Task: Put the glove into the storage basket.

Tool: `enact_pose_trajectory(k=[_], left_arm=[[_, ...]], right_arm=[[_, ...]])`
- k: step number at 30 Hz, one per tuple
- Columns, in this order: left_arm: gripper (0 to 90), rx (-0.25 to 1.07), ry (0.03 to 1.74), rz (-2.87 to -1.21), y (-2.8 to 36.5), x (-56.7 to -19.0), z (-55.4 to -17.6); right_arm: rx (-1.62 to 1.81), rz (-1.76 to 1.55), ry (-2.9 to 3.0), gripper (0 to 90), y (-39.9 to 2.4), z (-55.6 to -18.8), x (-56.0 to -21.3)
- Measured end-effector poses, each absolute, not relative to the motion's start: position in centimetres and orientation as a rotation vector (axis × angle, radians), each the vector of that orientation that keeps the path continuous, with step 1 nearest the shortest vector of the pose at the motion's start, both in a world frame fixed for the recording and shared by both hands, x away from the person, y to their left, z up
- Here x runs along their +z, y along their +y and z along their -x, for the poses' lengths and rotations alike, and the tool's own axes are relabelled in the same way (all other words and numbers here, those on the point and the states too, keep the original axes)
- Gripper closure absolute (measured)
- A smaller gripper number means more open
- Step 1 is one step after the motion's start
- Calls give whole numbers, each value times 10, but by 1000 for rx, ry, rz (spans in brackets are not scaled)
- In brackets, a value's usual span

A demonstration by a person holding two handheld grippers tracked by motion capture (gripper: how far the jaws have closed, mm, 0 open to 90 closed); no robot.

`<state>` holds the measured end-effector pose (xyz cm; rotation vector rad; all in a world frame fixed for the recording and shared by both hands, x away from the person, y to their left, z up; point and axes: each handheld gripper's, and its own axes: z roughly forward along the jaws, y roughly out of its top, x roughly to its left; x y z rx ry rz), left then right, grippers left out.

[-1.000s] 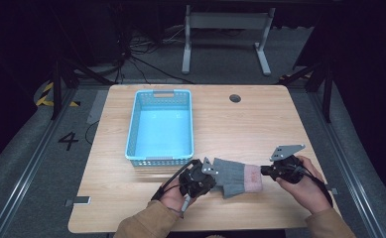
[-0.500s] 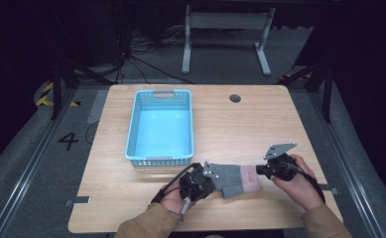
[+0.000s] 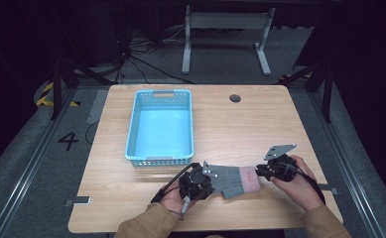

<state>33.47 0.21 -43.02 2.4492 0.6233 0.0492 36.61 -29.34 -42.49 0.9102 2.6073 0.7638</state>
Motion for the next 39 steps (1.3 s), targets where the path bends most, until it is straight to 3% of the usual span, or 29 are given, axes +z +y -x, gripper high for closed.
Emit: enact_pose_trajectory(k=[11, 23, 39], left_arm=[[677, 66, 600, -2407, -2, -423, -338], [465, 43, 620, -2329, -11, -413, -349], [295, 50, 626, -2234, -25, -418, -357]], right_arm=[[808, -995, 2531, 678, -315, -356, -414], [885, -1120, 2471, 488, -336, -347, -412], [916, -1192, 2435, 455, -346, -342, -412]])
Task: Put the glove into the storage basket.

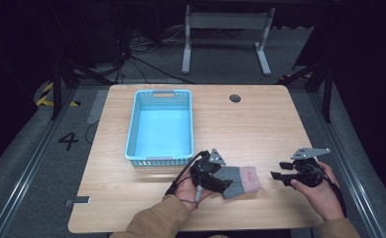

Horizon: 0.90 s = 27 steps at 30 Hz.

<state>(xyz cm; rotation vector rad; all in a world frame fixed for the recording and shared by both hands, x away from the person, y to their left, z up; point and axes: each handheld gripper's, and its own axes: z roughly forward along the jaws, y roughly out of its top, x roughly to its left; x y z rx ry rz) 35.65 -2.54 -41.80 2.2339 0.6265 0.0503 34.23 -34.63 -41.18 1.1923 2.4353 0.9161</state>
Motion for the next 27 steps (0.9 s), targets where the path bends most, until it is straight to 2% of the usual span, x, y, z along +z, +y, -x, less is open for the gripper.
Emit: enact_pose_trajectory(k=[10, 27], left_arm=[[159, 57, 634, -2263, -37, -431, -362], [121, 165, 616, -2377, -56, -453, -361]], right_arm=[[926, -1179, 2437, 458, -344, -343, -411], [933, -1155, 2484, 458, -341, -342, -414]])
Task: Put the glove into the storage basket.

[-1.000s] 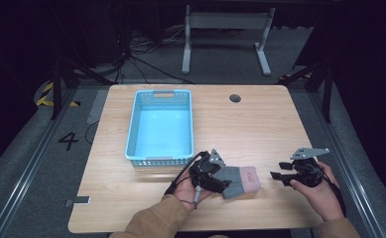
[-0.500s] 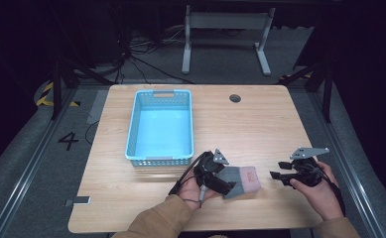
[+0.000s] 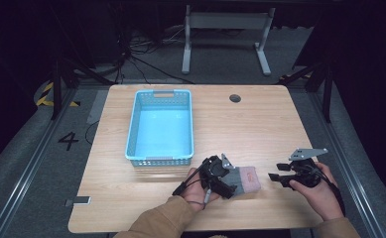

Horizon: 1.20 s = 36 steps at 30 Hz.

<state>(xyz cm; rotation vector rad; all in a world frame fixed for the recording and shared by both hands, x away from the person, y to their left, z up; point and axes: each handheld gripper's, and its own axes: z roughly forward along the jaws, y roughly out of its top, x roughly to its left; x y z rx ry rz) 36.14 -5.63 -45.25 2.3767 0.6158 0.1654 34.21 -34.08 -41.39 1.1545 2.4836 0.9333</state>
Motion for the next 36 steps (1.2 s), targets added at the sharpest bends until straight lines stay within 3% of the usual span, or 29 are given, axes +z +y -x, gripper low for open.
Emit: enact_pose_trajectory(k=[11, 20, 23, 31, 36], left_arm=[[93, 178, 627, -2374, -58, -458, -360], [157, 181, 648, -2387, -59, -456, -356], [225, 176, 648, -2395, -60, -454, -354], [549, 154, 607, -2381, -61, -452, -344], [629, 142, 611, -2362, -59, -451, -346]], right_arm=[[936, -1149, 2484, 452, -340, -342, -414], [930, -1153, 2481, 449, -340, -342, -415], [932, -1149, 2480, 449, -338, -342, -415], [931, -1148, 2481, 449, -338, -343, -416], [929, -1153, 2478, 449, -340, -343, -416]])
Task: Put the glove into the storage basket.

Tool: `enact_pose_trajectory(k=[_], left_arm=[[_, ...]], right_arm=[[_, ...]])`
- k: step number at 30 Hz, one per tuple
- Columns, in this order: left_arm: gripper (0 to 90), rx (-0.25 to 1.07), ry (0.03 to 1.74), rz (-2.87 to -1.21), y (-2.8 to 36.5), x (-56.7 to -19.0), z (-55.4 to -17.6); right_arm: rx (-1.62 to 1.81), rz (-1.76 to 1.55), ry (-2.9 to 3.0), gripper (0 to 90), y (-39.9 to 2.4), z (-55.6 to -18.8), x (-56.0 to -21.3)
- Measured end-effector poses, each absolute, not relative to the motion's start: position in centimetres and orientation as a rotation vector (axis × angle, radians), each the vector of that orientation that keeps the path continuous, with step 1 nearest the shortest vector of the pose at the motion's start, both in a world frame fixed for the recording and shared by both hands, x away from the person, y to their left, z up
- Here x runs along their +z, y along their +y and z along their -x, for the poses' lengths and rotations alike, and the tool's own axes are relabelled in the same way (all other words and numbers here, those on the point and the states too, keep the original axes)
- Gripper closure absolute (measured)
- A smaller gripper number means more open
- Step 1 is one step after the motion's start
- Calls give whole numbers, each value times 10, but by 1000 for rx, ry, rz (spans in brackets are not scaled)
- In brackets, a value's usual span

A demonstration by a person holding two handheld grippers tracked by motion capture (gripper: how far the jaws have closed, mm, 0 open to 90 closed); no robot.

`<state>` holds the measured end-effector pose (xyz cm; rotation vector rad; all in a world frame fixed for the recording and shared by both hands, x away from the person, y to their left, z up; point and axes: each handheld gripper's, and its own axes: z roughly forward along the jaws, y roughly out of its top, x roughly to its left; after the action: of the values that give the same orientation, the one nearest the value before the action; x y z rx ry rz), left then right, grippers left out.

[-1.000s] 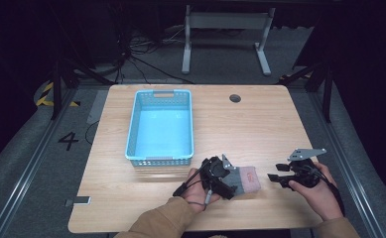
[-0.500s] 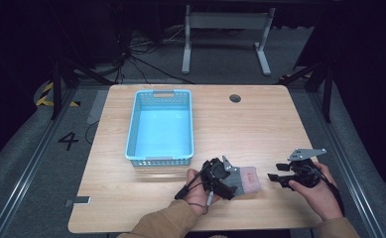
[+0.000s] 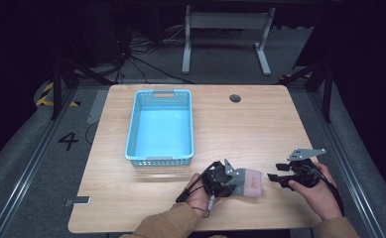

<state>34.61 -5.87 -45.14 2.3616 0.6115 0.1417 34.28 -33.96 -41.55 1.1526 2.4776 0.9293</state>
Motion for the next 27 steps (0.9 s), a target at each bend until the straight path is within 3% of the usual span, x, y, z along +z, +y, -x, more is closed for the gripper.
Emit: enact_pose_trajectory(k=[14, 27], left_arm=[[661, 85, 591, -2294, -49, -442, -348], [661, 71, 578, -2190, -12, -402, -350]], right_arm=[[952, -1161, 2447, 451, -344, -347, -414], [1009, -1175, 2438, 469, -349, -360, -417]])
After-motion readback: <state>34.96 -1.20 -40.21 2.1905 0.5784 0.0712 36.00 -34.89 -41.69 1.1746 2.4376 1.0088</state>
